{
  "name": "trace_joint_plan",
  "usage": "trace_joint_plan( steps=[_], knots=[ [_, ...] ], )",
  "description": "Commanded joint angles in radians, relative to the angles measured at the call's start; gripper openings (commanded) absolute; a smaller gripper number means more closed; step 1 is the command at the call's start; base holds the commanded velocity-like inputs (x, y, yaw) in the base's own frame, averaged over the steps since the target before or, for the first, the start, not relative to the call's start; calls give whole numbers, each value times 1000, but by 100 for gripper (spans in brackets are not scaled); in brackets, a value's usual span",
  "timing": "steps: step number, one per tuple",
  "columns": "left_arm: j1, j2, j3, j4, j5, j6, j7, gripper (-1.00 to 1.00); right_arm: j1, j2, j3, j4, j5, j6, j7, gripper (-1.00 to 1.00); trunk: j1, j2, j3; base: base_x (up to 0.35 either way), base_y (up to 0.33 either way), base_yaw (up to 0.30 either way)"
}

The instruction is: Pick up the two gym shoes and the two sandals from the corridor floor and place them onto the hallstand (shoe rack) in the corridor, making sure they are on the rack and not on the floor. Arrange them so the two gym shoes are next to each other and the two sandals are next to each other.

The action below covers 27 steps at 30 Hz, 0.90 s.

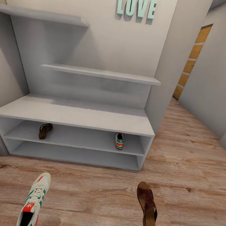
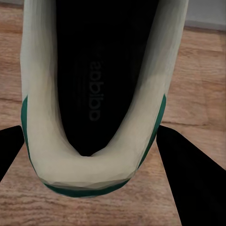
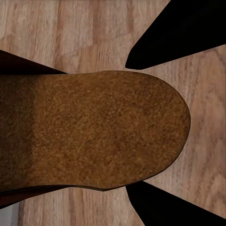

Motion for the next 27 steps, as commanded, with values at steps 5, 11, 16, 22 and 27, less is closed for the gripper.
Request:
trace_joint_plan(
  steps=[5, 11, 16, 22, 27],
  knots=[
    [-1, -2, 7, 0, -10, -4, -5, -100, -1, -2, 1, 1, 8, -1, -8, -100, 0, 0, -1, 0, 0, 0],
    [-8, -10, 9, -1, -14, 3, -5, -100, -1, -3, 1, 1, 8, -1, -8, -100, 0, 0, -1, 0, 0, 0],
    [-21, -12, 1, -2, -32, 21, -2, -100, -1, -4, 2, 1, 9, -1, -9, -100, 0, 0, -1, 0, 0, 0],
    [-114, -22, -3, -1, -93, 147, 9, -100, -1, -7, 1, 1, 9, 0, -9, -100, 0, 0, -1, 0, 0, 0],
    [-224, -69, -5, -1, -190, 329, 79, -100, -1, -10, 0, 1, 9, 0, -10, -100, 0, 0, -1, 0, 0, 0]
  ],
)
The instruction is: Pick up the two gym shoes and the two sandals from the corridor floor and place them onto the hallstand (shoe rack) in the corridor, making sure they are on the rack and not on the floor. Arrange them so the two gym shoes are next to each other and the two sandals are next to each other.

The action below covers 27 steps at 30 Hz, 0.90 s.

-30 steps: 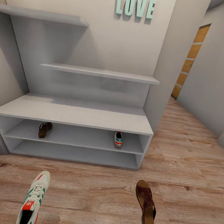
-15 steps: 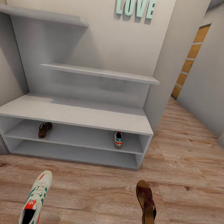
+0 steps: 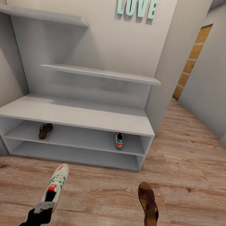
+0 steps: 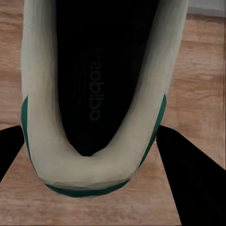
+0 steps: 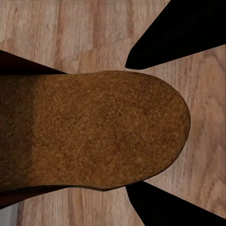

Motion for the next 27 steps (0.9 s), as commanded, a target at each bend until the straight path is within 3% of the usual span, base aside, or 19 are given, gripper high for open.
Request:
trace_joint_plan(
  steps=[1, 5, 6, 7, 9, 10, 11, 12, 13, 19, 27],
  knots=[
    [-16, -9, 11, 0, -23, 16, 8, -100, -1, 0, 1, 1, 8, -1, -7, -100, 0, 0, -1, 0, 0, 0],
    [-98, -51, -5, 0, -83, 99, 78, -100, -1, -2, 1, 0, 8, -1, -7, -100, 0, 0, -1, 0, 0, 0],
    [-137, -66, -13, 0, -97, 151, 99, -100, -1, -2, 1, 0, 8, -1, -7, -100, 0, 0, -1, 0, 0, 0],
    [-152, -69, -14, 0, -100, 175, 104, -100, -1, -2, 1, 0, 8, -1, -7, -100, 0, 0, -1, 0, 0, 0],
    [-219, -81, -19, 0, -108, 286, 117, -100, -1, -2, 0, -1, 8, 1, -7, -100, 0, 0, -1, 0, 0, 0],
    [-230, -81, -19, 0, -108, 300, 118, -100, -1, -2, 0, -1, 8, 1, -7, -100, 0, 0, -1, 0, 0, 0],
    [-278, -83, -20, 0, -108, 354, 121, -100, -1, -2, 0, -1, 8, 0, -7, -100, 0, 0, -1, 0, 0, 0],
    [-319, -83, -21, -3, -110, 416, 121, -100, -1, -10, 0, -2, 7, -1, -7, -100, 0, 0, -1, 0, 0, 0],
    [-326, -78, -22, -12, -112, 435, 120, -100, -1, -42, -11, -3, -5, -1, -7, -100, 0, 0, -1, 68, -9, 0],
    [-324, -73, -26, -16, -113, 440, 121, -100, -1, -71, -76, -5, -63, 0, -2, -100, 0, 0, -1, 203, -101, 0],
    [-324, -73, -24, -17, -113, 440, 122, -100, -1, -74, -89, -1, -71, 0, 2, -100, 0, 0, -1, 275, -163, 0]
  ],
)
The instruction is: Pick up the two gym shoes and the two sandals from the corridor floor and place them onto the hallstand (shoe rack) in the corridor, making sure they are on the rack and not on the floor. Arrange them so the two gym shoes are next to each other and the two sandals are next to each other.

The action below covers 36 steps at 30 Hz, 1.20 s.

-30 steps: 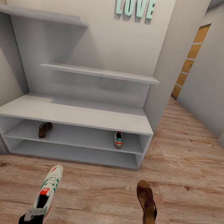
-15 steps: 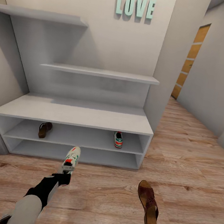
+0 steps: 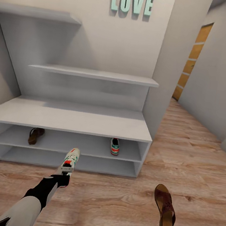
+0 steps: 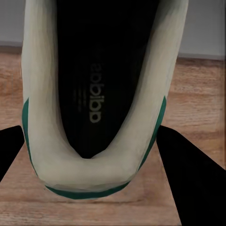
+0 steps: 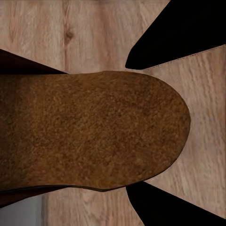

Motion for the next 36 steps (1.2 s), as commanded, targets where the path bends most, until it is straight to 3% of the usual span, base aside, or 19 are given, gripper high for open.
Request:
trace_joint_plan(
  steps=[1, 36],
  knots=[
    [-1, -2, 8, -4, -9, 5, -8, -100, -1, 0, -6, 1, 1, -3, 3, -100, 0, 0, -1, 282, -185, 0],
    [-1, -6, 10, -4, -7, 3, -11, -100, -1, 0, -7, 1, -1, -3, 2, -100, 0, 0, -1, 292, -180, 0]
  ],
)
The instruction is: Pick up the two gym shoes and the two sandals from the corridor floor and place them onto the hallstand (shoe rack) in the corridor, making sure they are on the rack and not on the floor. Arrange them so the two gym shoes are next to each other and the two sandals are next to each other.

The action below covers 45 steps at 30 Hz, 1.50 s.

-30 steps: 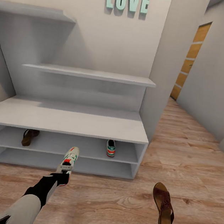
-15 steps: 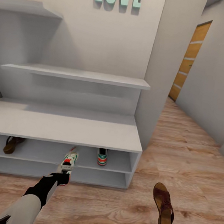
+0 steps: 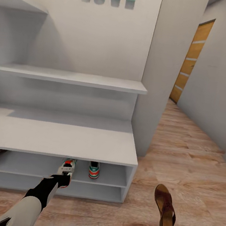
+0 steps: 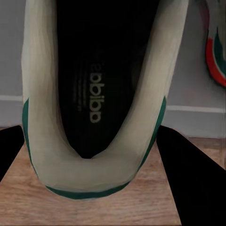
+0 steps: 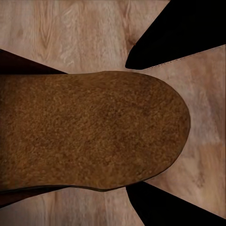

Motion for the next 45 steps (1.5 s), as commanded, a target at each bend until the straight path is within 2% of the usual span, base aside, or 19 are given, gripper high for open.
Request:
trace_joint_plan(
  steps=[1, 8, 24, 34, 45],
  knots=[
    [-1, -2, 8, -4, -9, 5, -8, -100, -1, 0, -6, 1, 0, -4, 3, -100, 0, 0, -1, 293, -187, 0],
    [-1, -1, 8, -4, -9, 4, -8, -100, -1, 1, -6, 0, 0, -4, 3, -100, 0, 0, -1, 219, -129, 0],
    [-1, 4, 8, -4, -10, 4, -14, -100, -1, 9, -9, -2, -4, -4, 0, -100, 0, 0, -1, 13, -6, 0],
    [-1, 3, 8, -4, -9, 4, -16, -100, -1, 10, -11, -3, -5, -4, -1, -100, 39, -70, -45, 0, 0, 0],
    [-1, 3, 8, -4, -11, 4, -15, -100, -1, 10, -11, -3, -5, -4, -1, -100, 39, -70, -50, 0, 0, 0]
  ],
)
